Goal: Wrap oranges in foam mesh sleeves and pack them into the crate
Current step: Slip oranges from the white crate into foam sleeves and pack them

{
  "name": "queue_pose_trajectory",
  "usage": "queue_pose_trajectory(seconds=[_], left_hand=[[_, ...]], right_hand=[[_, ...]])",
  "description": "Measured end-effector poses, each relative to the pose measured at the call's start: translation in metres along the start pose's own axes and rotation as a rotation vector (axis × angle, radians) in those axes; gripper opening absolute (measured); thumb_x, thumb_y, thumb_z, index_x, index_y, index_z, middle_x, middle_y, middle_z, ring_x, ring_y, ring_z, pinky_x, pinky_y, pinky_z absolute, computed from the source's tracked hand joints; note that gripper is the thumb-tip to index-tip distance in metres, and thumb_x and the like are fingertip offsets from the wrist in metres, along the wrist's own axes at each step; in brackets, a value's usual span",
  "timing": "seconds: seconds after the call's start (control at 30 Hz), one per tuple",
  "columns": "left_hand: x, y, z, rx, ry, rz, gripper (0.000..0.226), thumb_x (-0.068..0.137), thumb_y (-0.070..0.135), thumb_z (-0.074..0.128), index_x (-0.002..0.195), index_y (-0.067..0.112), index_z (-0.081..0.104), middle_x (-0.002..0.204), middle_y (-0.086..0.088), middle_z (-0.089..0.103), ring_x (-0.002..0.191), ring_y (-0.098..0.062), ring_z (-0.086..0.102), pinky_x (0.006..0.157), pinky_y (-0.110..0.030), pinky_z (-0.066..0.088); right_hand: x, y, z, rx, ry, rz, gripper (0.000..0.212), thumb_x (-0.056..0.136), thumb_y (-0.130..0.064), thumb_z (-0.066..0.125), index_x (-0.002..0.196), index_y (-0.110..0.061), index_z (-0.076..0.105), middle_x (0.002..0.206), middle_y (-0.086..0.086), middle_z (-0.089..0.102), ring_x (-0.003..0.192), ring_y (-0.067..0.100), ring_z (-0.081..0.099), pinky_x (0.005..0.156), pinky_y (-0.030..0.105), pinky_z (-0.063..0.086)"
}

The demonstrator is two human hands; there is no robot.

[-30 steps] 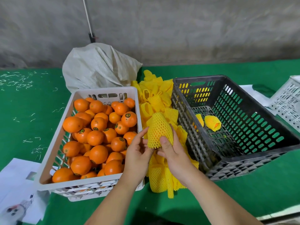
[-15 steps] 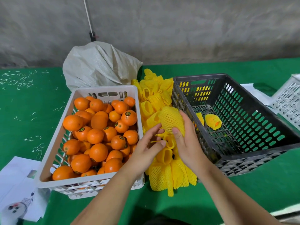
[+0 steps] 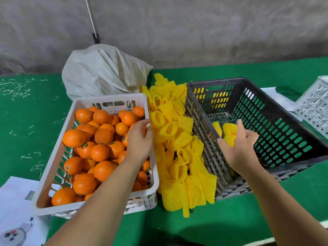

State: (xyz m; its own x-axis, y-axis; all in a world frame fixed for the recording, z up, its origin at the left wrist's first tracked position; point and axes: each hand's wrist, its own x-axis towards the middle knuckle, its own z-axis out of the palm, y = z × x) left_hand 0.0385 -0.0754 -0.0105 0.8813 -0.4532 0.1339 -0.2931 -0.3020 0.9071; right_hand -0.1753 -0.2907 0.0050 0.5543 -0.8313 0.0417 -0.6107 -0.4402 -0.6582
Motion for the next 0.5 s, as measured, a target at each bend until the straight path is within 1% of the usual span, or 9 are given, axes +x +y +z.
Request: queue_pose_trajectory(seconds=[0.03,0.1,0.13,0.2,0.27,0.33,0.4,0.43,0.5], left_hand=[[0.012,-0.012,-0.005,0.178,0.008,0.023,0.041,0.103,0.010,0.056,0.144,0.015,0.059,0.148,-0.007,0.055,0.140,-0.032,0.048,0.115,-0.047,0.041],[0.029,-0.036,-0.008,0.582,-0.082,0.049,0.056,0.102,0.013,0.057,0.155,0.024,0.046,0.167,-0.017,0.030,0.148,-0.044,0.029,0.120,-0.052,0.028],[0.032,-0.045,-0.008,0.734,-0.129,0.044,0.065,0.101,0.014,0.059,0.160,0.033,0.037,0.171,-0.017,0.018,0.146,-0.047,0.026,0.117,-0.051,0.028],[0.034,-0.056,-0.008,0.911,-0.134,0.032,0.081,0.099,0.014,0.061,0.163,0.042,0.020,0.169,-0.012,0.018,0.137,-0.045,0.032,0.107,-0.046,0.037],[0.033,-0.061,-0.010,0.933,-0.044,0.063,0.084,0.097,0.015,0.065,0.164,0.038,0.020,0.158,-0.011,0.031,0.125,-0.041,0.045,0.097,-0.044,0.046],[0.028,-0.061,-0.016,0.877,0.008,0.091,0.082,0.093,0.020,0.075,0.161,0.031,0.031,0.146,-0.014,0.037,0.112,-0.040,0.055,0.084,-0.046,0.057],[0.021,-0.059,-0.020,0.791,0.000,0.066,0.079,0.090,0.027,0.080,0.157,0.028,0.038,0.142,-0.013,0.038,0.106,-0.036,0.060,0.071,-0.044,0.059],[0.017,-0.056,-0.022,0.724,0.003,0.037,0.079,0.091,0.032,0.081,0.157,0.027,0.038,0.142,-0.012,0.038,0.106,-0.033,0.060,0.070,-0.042,0.059],[0.008,-0.047,-0.024,0.525,0.051,-0.013,0.083,0.091,0.041,0.080,0.160,0.024,0.038,0.142,-0.009,0.039,0.103,-0.023,0.058,0.071,-0.031,0.055]], right_hand=[[-0.003,-0.004,0.004,-0.050,-0.024,-0.114,0.089,0.096,-0.039,0.067,0.162,-0.026,0.009,0.149,0.012,0.020,0.103,0.018,0.042,0.085,0.039,0.047],[-0.013,-0.013,0.017,-0.271,-0.068,-0.312,0.078,0.096,-0.047,0.061,0.160,-0.028,0.020,0.151,0.012,0.026,0.128,0.030,0.041,0.096,0.049,0.050],[-0.019,-0.015,0.025,-0.450,-0.071,-0.403,0.073,0.095,-0.051,0.058,0.157,-0.029,0.028,0.152,0.013,0.030,0.134,0.036,0.040,0.100,0.052,0.049],[-0.027,-0.016,0.035,-0.718,-0.075,-0.486,0.065,0.093,-0.054,0.054,0.152,-0.030,0.041,0.154,0.012,0.036,0.143,0.041,0.032,0.107,0.055,0.043],[-0.027,-0.016,0.040,-0.756,-0.022,-0.463,0.056,0.092,-0.050,0.058,0.144,-0.029,0.053,0.154,0.013,0.039,0.148,0.041,0.023,0.114,0.055,0.033],[-0.025,-0.018,0.045,-0.733,0.040,-0.507,0.048,0.088,-0.048,0.066,0.132,-0.029,0.063,0.154,0.018,0.039,0.148,0.042,0.023,0.116,0.056,0.025],[-0.024,-0.022,0.059,-0.722,-0.002,-0.581,0.041,0.086,-0.046,0.069,0.125,-0.032,0.068,0.159,0.020,0.032,0.148,0.044,0.021,0.114,0.056,0.020],[-0.025,-0.027,0.067,-0.688,-0.135,-0.554,0.040,0.089,-0.047,0.065,0.128,-0.037,0.065,0.164,0.017,0.024,0.150,0.041,0.016,0.114,0.055,0.017],[-0.023,-0.036,0.084,-0.601,-0.529,-0.336,0.048,0.098,-0.049,0.053,0.145,-0.041,0.051,0.170,0.008,0.011,0.152,0.035,0.009,0.118,0.049,0.017]])
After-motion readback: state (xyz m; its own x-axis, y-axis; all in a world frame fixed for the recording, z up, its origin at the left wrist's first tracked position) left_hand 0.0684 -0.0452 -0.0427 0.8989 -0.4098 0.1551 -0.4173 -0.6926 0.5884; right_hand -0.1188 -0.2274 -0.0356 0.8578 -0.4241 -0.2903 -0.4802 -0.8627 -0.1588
